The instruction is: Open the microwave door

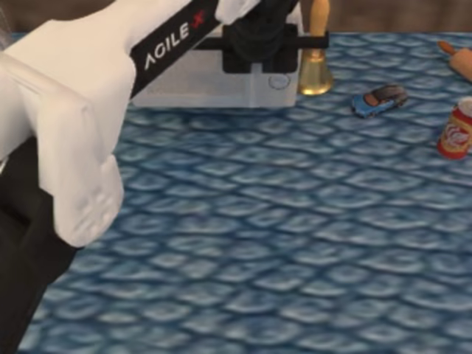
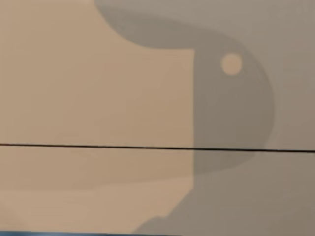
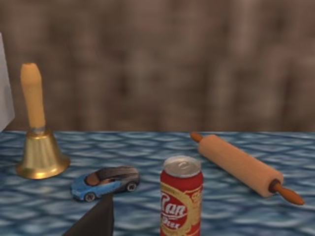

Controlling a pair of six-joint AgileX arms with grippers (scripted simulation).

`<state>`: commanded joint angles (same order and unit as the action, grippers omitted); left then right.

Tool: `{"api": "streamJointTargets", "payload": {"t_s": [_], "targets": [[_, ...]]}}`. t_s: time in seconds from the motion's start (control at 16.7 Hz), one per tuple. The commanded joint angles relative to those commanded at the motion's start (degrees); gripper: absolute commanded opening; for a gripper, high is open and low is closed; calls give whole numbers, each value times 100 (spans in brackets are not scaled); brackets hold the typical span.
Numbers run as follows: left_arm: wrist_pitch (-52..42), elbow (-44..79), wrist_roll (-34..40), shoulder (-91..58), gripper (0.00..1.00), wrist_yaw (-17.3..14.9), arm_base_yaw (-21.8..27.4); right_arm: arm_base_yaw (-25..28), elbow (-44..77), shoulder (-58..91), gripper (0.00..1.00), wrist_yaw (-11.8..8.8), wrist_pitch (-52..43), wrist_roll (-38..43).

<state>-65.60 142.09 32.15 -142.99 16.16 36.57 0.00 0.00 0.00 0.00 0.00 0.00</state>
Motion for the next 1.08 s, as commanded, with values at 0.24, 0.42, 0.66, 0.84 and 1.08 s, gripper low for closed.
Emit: {"api": "streamJointTargets", "payload": {"t_s": [0.24, 0.42, 0.66, 0.84, 1.08], "targets": [[274, -590, 28, 347, 0, 60, 23, 0, 0, 0, 100, 0, 0, 0], [583, -1182, 95, 713, 0, 125, 41, 0, 0, 0, 100, 0, 0, 0], [712, -1427, 123, 867, 0, 156, 50, 0, 0, 0, 100, 0, 0, 0], [712, -1427, 123, 867, 0, 156, 50, 0, 0, 0, 100, 0, 0, 0], [712, -1427, 123, 867, 0, 156, 50, 0, 0, 0, 100, 0, 0, 0]]}}
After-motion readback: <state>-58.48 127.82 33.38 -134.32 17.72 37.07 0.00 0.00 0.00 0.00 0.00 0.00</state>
